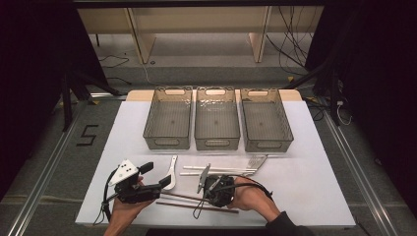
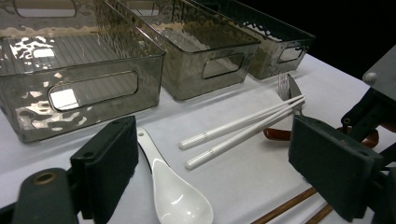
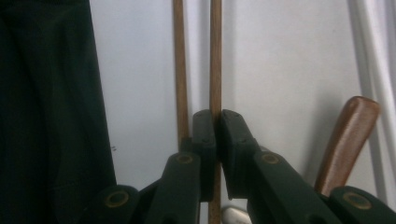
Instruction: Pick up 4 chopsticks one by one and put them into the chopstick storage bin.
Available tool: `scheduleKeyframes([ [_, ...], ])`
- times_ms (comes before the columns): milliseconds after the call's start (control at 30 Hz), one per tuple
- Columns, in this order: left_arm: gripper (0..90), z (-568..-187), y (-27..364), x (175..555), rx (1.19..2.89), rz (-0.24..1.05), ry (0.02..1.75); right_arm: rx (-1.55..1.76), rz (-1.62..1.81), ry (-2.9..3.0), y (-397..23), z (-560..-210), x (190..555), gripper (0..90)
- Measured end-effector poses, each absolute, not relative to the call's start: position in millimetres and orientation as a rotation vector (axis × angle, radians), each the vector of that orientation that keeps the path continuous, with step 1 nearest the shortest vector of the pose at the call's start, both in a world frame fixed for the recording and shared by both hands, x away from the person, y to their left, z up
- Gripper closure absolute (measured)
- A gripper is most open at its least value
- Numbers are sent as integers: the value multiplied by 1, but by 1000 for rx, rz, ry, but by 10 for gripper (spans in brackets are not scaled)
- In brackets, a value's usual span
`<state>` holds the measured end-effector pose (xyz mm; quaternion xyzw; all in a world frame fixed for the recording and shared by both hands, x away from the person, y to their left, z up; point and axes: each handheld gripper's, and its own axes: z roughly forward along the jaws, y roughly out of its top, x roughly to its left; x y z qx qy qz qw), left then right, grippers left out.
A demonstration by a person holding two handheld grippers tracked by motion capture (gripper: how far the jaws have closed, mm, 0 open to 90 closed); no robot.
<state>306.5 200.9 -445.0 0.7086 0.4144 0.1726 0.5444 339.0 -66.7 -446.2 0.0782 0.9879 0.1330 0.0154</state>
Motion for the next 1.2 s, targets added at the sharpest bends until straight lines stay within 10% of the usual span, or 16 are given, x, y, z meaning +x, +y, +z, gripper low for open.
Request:
scheduleKeyframes([
  [1200,155,-444,204,306,1658,428,987,726,979,2722,-70,-382,411,854],
])
